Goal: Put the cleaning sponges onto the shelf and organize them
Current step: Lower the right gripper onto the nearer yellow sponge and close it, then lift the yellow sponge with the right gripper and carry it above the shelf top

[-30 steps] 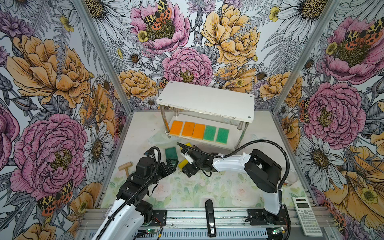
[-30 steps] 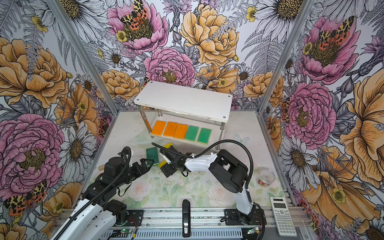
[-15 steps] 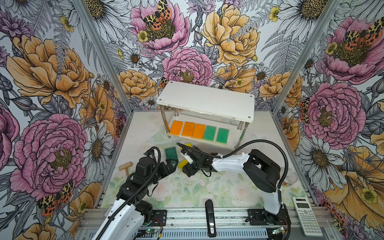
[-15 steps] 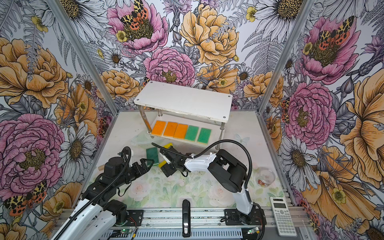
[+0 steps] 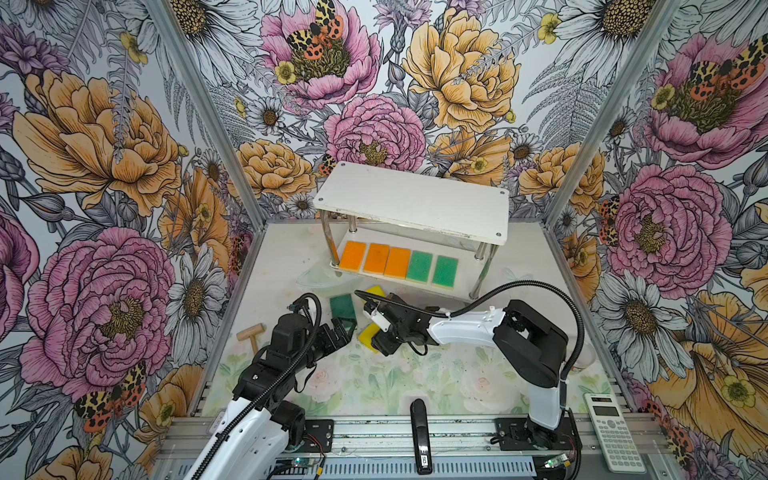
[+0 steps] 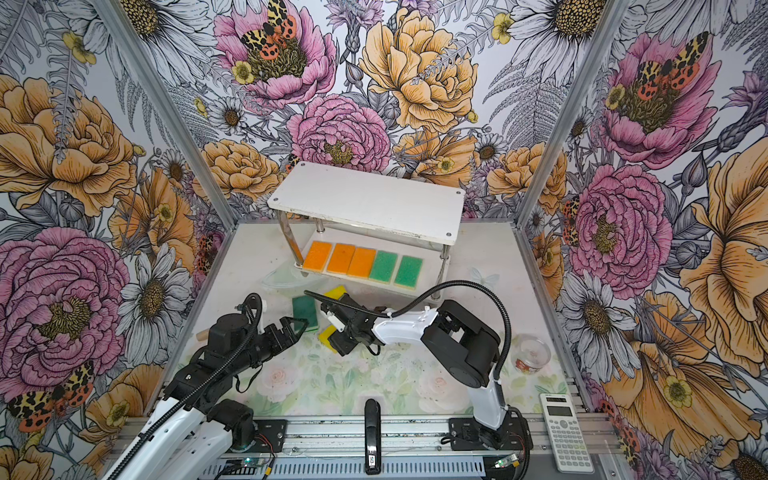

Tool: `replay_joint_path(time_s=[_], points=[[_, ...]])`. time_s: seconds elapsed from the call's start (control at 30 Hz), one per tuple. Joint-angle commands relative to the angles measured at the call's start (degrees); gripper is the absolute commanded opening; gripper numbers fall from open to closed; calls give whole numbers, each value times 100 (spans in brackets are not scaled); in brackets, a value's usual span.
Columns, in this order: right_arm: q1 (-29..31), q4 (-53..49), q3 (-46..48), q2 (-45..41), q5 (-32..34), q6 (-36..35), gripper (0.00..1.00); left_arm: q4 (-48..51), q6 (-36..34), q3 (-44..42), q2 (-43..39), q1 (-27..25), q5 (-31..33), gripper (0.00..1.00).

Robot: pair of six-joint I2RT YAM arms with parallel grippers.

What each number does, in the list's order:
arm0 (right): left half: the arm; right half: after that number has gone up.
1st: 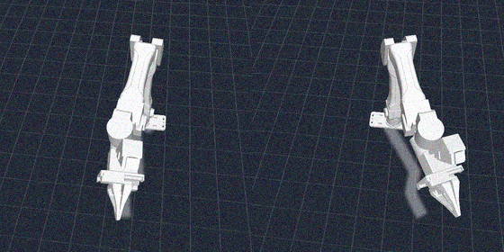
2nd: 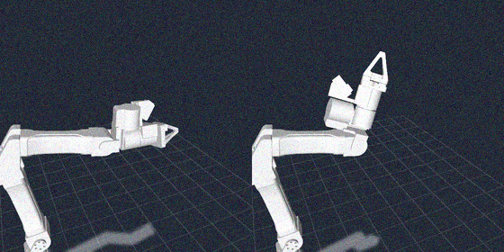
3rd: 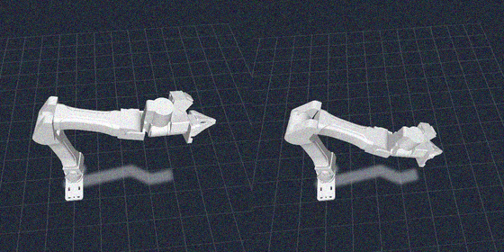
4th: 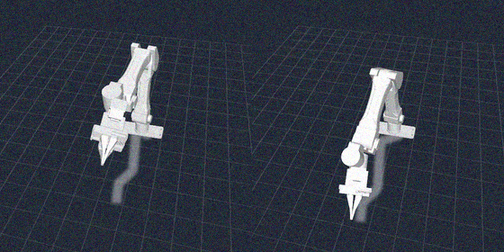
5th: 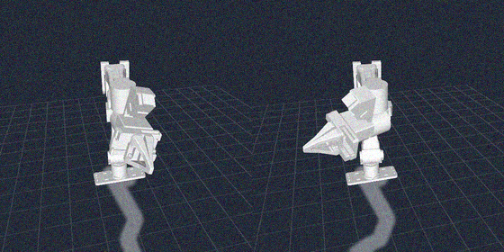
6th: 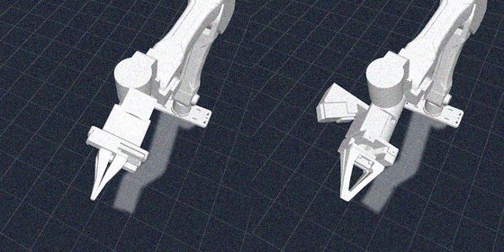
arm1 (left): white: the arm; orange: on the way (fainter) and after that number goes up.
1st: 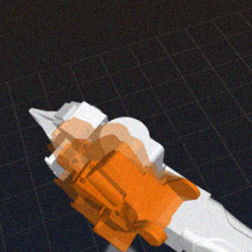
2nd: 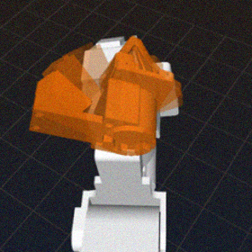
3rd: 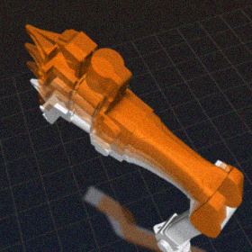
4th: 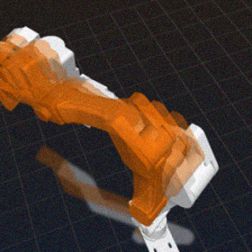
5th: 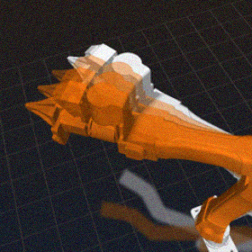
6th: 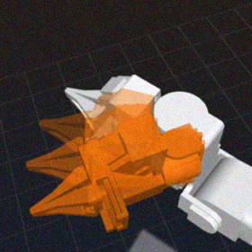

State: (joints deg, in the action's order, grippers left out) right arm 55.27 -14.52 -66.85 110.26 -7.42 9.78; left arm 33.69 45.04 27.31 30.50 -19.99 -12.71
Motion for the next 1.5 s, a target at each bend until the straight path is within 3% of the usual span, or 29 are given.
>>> replay_joint_path(time_s=[0.0,0.37,0.67,1.13,1.47], points=[[-3,-609,117,-426,-232,-395,64,14,-23,-68,17,52,-146,99],[-85,-2157,-98,-1479,-428,-1207,62,139,-153,88,252,95,-158,99],[-208,-3276,-683,-2187,-466,-1408,61,196,-235,347,530,247,-390,99],[-574,-5521,-2630,-2658,-31,-2106,61,208,-487,596,922,731,-797,99],[-956,-6158,-3978,-2651,392,-2529,61,225,-456,618,971,829,-901,99]])
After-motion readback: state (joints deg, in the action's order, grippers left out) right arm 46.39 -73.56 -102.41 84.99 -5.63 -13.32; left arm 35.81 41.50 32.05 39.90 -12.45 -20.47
